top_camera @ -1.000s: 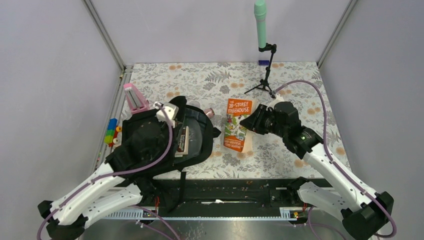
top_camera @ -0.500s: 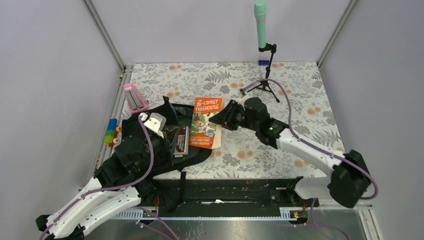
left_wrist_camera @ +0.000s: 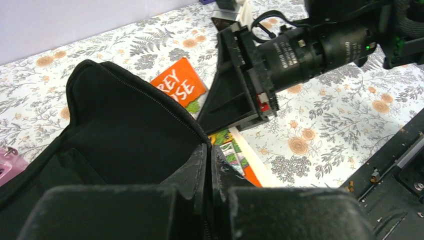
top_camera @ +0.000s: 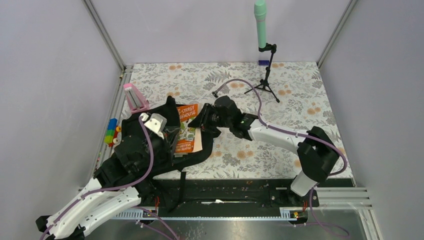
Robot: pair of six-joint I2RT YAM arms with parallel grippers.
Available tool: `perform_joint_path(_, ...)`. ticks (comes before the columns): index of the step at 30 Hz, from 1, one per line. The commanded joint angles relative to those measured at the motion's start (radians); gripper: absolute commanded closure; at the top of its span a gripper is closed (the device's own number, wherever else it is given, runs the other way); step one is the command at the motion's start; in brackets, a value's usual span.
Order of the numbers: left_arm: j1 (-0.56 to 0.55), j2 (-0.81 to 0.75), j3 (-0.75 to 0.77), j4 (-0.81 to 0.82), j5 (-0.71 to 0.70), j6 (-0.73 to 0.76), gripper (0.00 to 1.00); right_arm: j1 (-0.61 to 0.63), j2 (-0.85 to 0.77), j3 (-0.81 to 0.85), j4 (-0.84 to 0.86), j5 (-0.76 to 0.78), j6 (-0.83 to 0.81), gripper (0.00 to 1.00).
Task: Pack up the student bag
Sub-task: Place the book in the student bag.
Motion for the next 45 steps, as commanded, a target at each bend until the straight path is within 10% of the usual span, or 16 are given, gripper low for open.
perform_joint_path(1,0.002,0.005,0.038,0.114,0.077,-0.017,1.0,0.022,0.043,0.114,0.016,-0.012,-0.009,1.0)
perform_joint_path(17,0.012,0.023,0.033,0.129,0.121,-0.027,1.0,0.152,0.34,0.342,-0.047,0.158,-0.057,1.0)
perform_joint_path(32,0.02,0.042,0.03,0.132,0.139,-0.034,1.0,0.151,0.237,0.242,-0.013,0.208,-0.254,0.27)
perform_joint_path(45,0.019,0.076,0.029,0.125,0.125,-0.031,1.0,0.01,-0.116,-0.021,-0.025,0.152,-0.496,0.22)
